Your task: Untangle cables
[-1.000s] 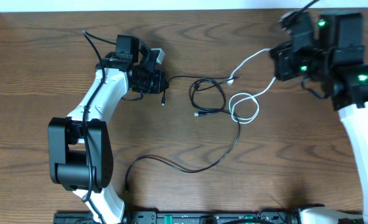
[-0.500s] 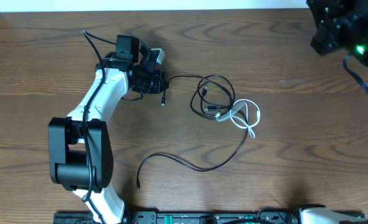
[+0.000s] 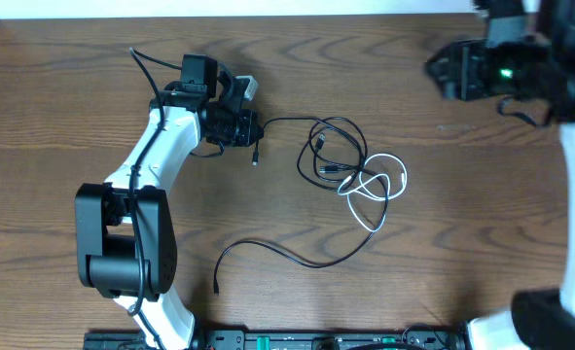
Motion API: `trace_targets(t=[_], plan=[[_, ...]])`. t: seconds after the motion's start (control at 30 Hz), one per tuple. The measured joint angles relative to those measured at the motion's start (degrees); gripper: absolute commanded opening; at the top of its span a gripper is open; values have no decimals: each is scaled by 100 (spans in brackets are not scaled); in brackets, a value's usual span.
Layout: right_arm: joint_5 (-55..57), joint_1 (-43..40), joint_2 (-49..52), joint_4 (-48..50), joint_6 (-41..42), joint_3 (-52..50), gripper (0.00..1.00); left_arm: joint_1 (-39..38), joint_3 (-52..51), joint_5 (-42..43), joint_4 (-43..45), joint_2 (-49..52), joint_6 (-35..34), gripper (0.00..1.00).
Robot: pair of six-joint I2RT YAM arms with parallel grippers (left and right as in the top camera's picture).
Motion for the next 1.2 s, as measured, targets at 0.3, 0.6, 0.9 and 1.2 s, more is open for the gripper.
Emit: trace_targets(t=[0.3,0.6,0.9,1.2], plan=[[83,612,1073,-809,-219,-20,75,0,0,0,-15,0,0,8],[999,1392,1180,61,-448,-846,79,-2,0,-52,-20,0,35,8],[1593,1543,-542,2697,-310,-4336,85,-2,0,-94,-15,0,44,8],[1040,1941,-1309,3067,-317,-5960,79,-2,0,-94,-7,0,44,8]])
